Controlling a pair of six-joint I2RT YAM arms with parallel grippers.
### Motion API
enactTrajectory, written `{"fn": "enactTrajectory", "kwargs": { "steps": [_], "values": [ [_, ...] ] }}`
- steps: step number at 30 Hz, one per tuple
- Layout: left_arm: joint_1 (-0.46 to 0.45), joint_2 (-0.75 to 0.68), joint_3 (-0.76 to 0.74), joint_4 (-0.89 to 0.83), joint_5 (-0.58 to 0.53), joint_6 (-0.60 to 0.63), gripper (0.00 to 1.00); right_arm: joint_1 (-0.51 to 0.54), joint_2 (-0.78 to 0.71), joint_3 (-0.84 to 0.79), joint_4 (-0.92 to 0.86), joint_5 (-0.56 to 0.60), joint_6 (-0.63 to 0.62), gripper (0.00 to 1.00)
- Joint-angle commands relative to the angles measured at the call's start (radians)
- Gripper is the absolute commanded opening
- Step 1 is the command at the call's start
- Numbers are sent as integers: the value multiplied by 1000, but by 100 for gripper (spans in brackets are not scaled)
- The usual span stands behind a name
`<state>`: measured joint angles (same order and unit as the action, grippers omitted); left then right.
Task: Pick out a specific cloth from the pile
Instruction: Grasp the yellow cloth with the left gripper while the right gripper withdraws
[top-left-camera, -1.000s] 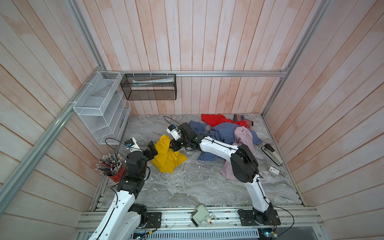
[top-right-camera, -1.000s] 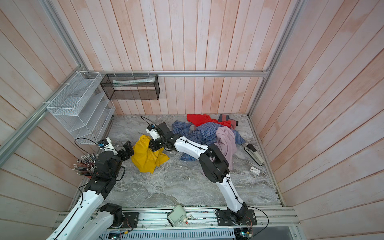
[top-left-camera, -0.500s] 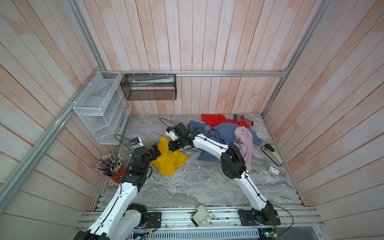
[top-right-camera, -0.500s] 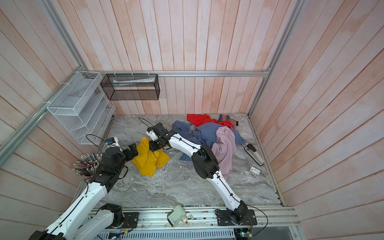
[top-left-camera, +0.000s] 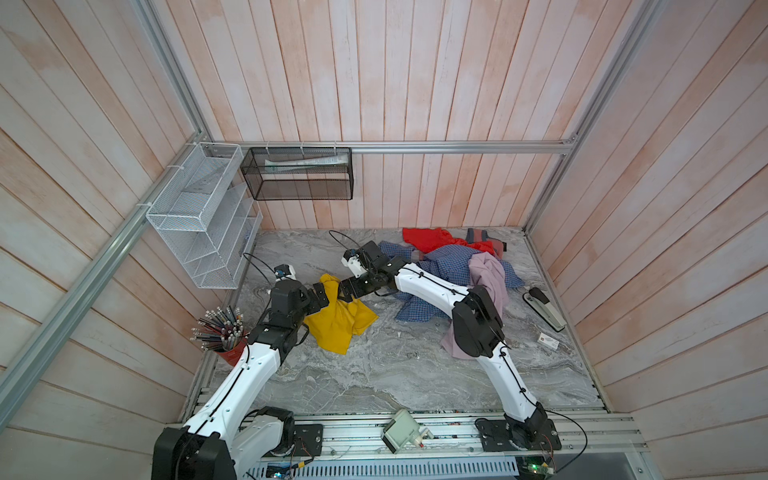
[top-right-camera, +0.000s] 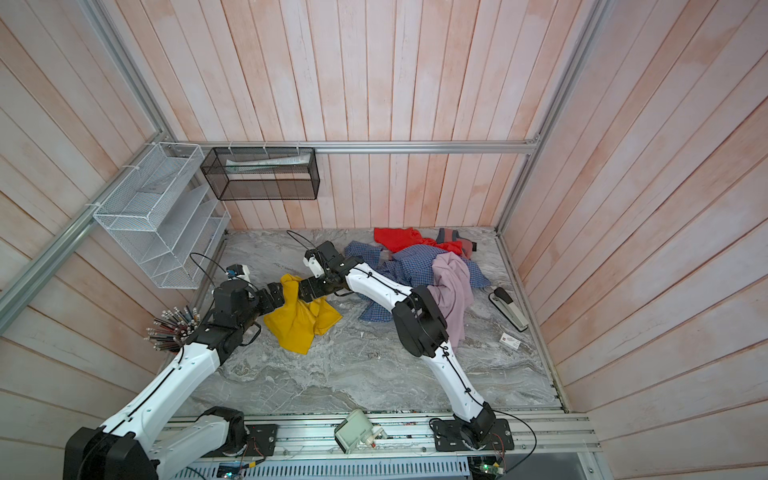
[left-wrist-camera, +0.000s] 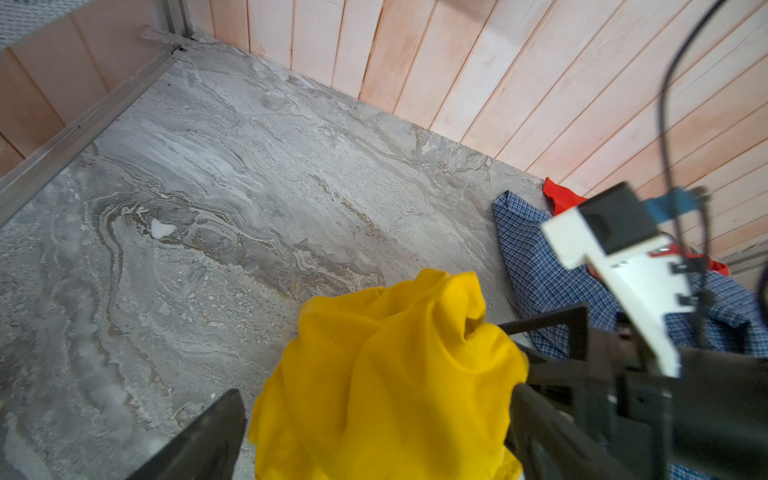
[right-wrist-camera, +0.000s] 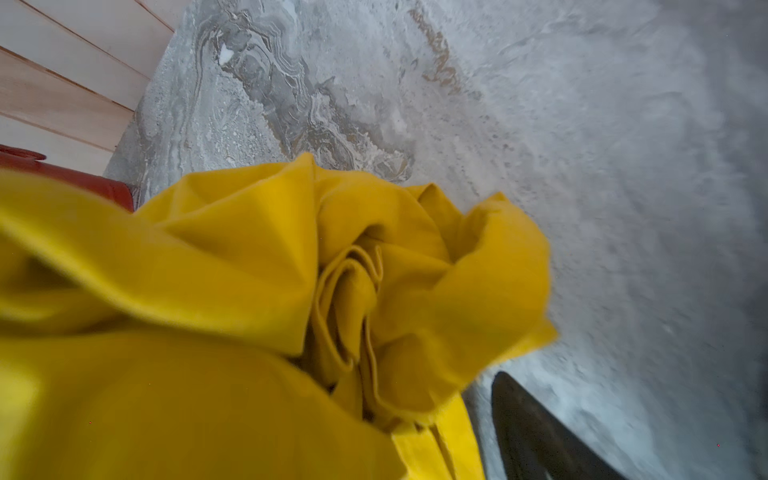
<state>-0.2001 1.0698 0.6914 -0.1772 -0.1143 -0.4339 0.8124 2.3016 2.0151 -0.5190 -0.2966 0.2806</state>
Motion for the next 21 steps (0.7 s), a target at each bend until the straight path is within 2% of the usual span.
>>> {"fn": "enactTrajectory", "kwargs": {
  "steps": [1, 9, 13, 21],
  "values": [
    [-10, 34, 52, -37, 66, 54, 100, -36, -160, -90, 108, 41, 15, 95],
    [-33, 164, 175, -132, 200, 155, 100, -91, -382, -340, 221, 72, -12, 95],
    [-63, 252, 247, -244, 190, 208, 100, -142, -483, -478, 263, 100, 2, 96],
    [-70, 443, 335, -320, 190, 296, 100, -219, -655, -647, 303, 186, -14, 97]
  ]
}}
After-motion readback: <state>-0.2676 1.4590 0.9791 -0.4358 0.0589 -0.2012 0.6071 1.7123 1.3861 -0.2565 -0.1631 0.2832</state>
